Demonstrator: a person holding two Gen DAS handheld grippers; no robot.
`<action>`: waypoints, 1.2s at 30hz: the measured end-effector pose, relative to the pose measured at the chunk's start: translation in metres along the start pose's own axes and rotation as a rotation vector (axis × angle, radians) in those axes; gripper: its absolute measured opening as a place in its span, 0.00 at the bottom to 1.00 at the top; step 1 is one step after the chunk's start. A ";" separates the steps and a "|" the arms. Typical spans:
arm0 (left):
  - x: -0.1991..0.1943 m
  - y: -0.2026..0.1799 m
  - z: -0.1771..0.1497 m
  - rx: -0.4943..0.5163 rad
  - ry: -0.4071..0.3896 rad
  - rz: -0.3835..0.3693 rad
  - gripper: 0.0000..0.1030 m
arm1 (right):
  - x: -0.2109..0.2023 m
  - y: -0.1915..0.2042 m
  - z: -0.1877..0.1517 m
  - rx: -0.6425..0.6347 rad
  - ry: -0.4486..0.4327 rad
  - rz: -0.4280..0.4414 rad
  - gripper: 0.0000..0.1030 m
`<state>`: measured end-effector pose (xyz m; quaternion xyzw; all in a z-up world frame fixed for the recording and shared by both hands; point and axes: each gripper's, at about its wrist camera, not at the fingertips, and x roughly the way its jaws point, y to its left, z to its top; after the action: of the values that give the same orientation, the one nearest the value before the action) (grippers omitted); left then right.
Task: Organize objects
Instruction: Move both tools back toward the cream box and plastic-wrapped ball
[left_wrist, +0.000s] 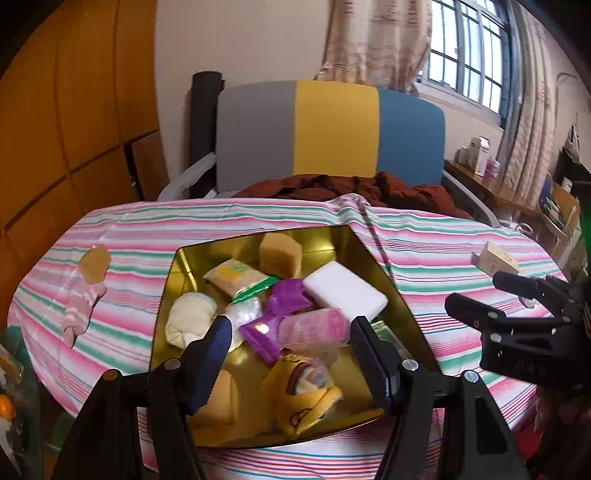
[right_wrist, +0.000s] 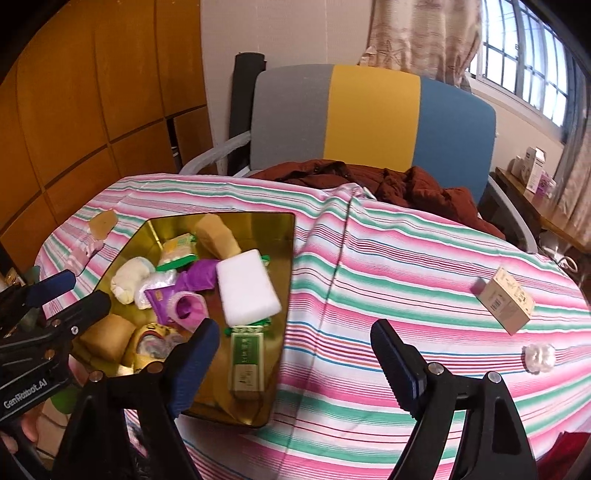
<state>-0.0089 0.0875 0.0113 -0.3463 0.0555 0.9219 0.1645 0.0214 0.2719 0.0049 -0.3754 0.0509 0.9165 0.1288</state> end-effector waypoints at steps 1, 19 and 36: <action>0.000 -0.003 0.001 0.009 -0.001 -0.006 0.66 | 0.000 -0.004 0.000 0.006 0.002 -0.006 0.82; 0.015 -0.060 0.021 0.132 -0.003 -0.108 0.66 | -0.008 -0.122 0.004 0.178 0.047 -0.167 0.85; 0.029 -0.103 0.030 0.202 0.019 -0.164 0.66 | -0.005 -0.300 -0.018 0.521 0.095 -0.422 0.86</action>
<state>-0.0132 0.1983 0.0158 -0.3403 0.1211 0.8917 0.2729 0.1189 0.5556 -0.0037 -0.3745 0.2104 0.8073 0.4045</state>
